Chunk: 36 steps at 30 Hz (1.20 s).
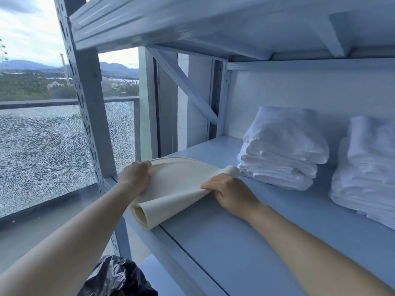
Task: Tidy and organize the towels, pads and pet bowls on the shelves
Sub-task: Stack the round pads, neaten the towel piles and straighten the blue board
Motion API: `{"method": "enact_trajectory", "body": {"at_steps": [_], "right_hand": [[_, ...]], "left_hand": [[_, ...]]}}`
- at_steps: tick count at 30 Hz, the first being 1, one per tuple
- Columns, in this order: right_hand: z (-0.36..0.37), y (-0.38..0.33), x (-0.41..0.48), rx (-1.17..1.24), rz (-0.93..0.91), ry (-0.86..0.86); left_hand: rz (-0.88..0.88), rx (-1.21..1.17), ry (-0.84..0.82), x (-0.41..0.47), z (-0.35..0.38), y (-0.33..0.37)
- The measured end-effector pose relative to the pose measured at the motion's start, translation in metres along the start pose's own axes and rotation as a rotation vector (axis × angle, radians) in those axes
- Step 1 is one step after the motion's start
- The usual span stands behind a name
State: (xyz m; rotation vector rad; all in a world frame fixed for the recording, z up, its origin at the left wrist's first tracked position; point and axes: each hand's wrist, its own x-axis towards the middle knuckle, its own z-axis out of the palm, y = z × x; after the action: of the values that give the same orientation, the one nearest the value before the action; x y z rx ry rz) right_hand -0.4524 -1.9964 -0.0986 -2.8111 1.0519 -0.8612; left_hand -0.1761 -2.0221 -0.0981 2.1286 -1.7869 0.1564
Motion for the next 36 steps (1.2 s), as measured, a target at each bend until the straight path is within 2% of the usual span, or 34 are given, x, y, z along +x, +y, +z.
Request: {"method": "enact_trajectory", "body": {"at_steps": [9,12,15,20,23,27,36], "right_hand": [[-0.04,0.004,-0.04,-0.059,0.009,0.062],[-0.049,0.009,-0.056,-0.051,0.074,0.025],[-0.049,0.011,-0.064,-0.019,0.147,-0.025],[-0.045,0.01,-0.071,-0.023,0.124,0.04],[-0.047,0.005,-0.071,-0.035,0.177,0.031],[-0.049,0.002,-0.065,-0.056,0.204,0.017],[-0.047,-0.008,-0.061,-0.064,0.213,-0.029]], "left_hand": [[0.075,-0.162,-0.09,-0.031,-0.01,0.026],[0.085,-0.194,-0.145,-0.037,-0.007,0.039],[0.075,-0.212,-0.143,-0.039,-0.004,0.048],[-0.015,-0.378,-0.155,-0.04,-0.004,0.049],[-0.018,-0.435,-0.107,-0.039,-0.007,0.047],[-0.026,-0.385,-0.049,-0.03,-0.013,0.041],[-0.077,-0.285,-0.063,-0.017,0.002,0.037]]}}
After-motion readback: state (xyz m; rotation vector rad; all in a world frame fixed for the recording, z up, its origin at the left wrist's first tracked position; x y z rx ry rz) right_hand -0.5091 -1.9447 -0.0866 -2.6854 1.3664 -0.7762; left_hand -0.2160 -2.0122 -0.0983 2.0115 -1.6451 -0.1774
